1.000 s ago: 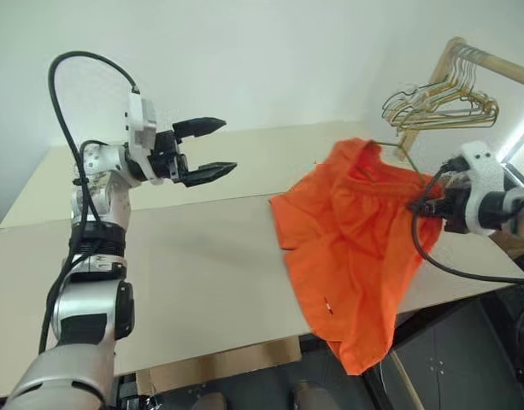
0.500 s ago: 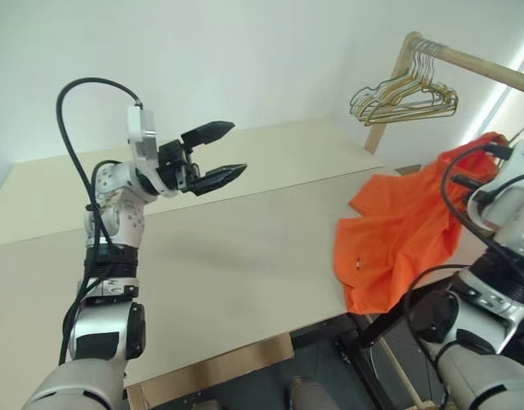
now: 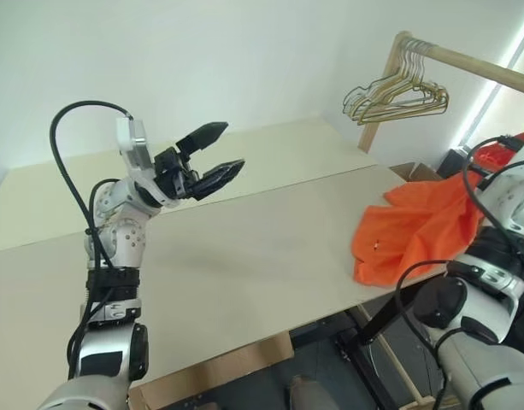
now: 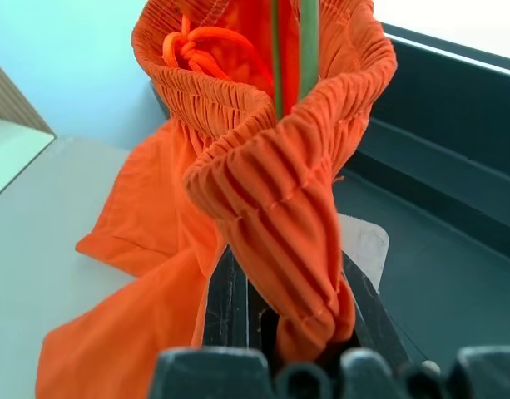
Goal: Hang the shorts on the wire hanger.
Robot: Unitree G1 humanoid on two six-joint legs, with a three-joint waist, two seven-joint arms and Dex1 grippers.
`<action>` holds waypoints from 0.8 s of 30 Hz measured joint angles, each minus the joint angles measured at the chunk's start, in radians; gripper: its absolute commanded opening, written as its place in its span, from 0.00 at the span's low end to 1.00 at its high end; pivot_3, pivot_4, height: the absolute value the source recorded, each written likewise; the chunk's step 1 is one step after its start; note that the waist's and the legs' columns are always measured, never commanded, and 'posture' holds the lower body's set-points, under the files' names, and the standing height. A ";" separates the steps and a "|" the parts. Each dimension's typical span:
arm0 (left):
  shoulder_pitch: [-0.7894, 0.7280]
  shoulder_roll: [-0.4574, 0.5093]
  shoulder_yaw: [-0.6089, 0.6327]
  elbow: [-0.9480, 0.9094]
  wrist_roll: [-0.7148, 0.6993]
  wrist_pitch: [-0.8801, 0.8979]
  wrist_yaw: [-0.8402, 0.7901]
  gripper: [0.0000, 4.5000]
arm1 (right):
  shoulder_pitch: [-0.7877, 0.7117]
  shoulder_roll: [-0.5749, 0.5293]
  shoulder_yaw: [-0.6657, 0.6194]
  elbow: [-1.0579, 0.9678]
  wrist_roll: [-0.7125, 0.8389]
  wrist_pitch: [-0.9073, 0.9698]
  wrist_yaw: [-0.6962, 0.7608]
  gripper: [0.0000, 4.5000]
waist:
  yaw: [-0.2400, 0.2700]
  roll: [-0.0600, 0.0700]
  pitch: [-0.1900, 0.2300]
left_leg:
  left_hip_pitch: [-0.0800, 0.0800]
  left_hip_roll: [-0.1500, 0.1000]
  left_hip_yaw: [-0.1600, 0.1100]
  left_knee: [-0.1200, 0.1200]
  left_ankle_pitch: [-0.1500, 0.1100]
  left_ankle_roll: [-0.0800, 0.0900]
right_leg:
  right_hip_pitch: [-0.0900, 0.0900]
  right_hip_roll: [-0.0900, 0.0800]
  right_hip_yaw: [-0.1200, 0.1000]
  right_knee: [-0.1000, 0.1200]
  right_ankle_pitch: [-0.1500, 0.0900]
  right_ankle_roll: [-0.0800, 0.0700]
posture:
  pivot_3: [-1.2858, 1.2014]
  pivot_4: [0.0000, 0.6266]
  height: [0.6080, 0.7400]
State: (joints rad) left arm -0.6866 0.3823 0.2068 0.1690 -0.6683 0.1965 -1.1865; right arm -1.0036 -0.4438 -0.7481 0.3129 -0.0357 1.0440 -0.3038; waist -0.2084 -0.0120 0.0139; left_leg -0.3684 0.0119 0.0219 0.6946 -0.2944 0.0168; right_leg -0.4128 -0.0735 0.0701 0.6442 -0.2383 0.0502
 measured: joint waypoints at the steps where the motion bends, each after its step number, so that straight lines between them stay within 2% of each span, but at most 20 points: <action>1: 0.003 0.000 -0.002 0.000 0.000 0.000 0.003 0.99 | -0.016 -0.012 -0.013 0.039 0.014 -0.025 -0.009 0.00 | 0.000 0.000 0.000 | 0.001 0.000 0.000 0.000 0.000 0.000 | 0.001 0.000 0.000 -0.001 0.000 0.000 | 0.46 0.00 1.00; 8: 0.016 -0.004 -0.015 0.000 0.002 -0.004 0.019 0.99 | -0.099 -0.086 -0.038 0.301 0.097 -0.191 -0.050 0.00 | 0.000 0.001 0.001 | 0.008 -0.001 0.000 -0.001 0.000 0.001 | 0.010 0.001 0.000 -0.005 -0.001 0.001 | 0.46 0.00 1.00; 13: 0.018 -0.003 -0.026 0.000 0.008 -0.009 0.021 0.99 | -0.149 -0.142 -0.060 0.473 0.170 -0.254 -0.061 0.00 | 0.000 0.001 0.001 | 0.008 -0.001 0.001 -0.002 -0.001 0.001 | 0.010 0.001 0.001 -0.005 -0.001 0.002 | 0.47 0.00 1.00; 24: 0.055 0.004 -0.033 -0.047 0.010 -0.009 0.043 0.99 | -0.201 -0.236 -0.068 0.685 0.307 -0.340 -0.074 0.00 | 0.005 0.001 0.002 | 0.009 -0.001 0.001 -0.002 -0.002 0.004 | 0.016 0.001 0.000 -0.014 0.000 0.004 | 0.48 0.00 1.00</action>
State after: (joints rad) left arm -0.6312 0.3862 0.1742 0.1222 -0.6584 0.1873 -1.1437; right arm -1.2050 -0.6794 -0.8162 0.9979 0.2718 0.7042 -0.3781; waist -0.2034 -0.0106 0.0154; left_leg -0.3593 0.0111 0.0232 0.6921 -0.2969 0.0210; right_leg -0.3972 -0.0724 0.0703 0.6305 -0.2379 0.0540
